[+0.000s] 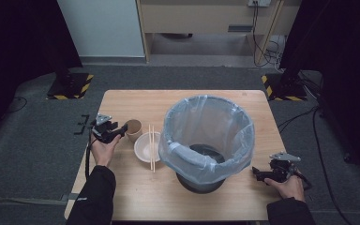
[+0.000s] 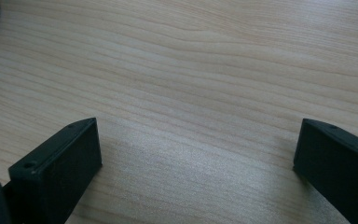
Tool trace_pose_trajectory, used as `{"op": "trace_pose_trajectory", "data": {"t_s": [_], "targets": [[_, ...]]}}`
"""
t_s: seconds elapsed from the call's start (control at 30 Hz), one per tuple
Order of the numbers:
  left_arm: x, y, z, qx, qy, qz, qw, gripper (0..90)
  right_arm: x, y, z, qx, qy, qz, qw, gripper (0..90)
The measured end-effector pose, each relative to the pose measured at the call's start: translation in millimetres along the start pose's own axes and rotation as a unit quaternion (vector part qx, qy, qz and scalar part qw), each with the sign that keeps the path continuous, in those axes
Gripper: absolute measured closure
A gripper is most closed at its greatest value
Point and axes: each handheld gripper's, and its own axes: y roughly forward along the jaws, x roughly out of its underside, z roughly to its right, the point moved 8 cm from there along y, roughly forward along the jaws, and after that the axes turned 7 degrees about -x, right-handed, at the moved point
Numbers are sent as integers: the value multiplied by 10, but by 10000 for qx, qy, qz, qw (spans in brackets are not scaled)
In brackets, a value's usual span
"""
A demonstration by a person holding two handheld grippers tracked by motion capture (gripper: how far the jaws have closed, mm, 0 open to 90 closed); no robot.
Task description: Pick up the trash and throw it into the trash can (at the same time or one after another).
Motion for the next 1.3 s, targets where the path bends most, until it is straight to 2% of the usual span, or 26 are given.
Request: {"op": "trace_pose_trajectory", "data": {"t_s": [0.03,0.2,0.4,0.63,0.67,0.73,0.83,0.87,0.97,1.17,1.2,1.23,1.3], "targets": [[5,-1,1,17,-12,-28,10000,544,0,0,2,1,-12,-1,10000,10],[42,-9,19,67,14,-212,9998,606,0,0,1,1,-3,-1,10000,10],[71,-8,48,51,78,-360,9993,752,0,0,2,1,-11,-1,10000,10],[123,-70,-23,5,18,-400,9992,828,0,0,0,1,-1,-2,10000,10],[127,-91,-52,-36,23,-380,9993,830,0,0,0,1,-2,-2,10000,10],[96,-146,-101,-89,-92,-254,9996,845,0,0,2,2,-12,-1,10000,10],[72,-189,-129,-159,-60,-190,9997,852,0,0,0,0,-3,-1,10000,10],[43,-246,-154,-188,-68,-97,9998,852,0,0,1,1,-3,-1,10000,10],[25,-287,-167,-179,-68,-39,9998,853,0,0,2,1,-11,0,10000,10],[-60,-441,-189,-283,52,185,9994,853,0,0,0,1,-2,-2,10000,10],[-114,-505,-174,-291,92,315,9990,853,1,0,0,1,-3,-2,10000,10],[-114,-505,-174,-291,92,315,9990,853,1,0,0,1,-3,-2,10000,10],[-198,-596,-137,-276,134,504,9983,853,0,0,2,1,-11,1,10000,10]]}}
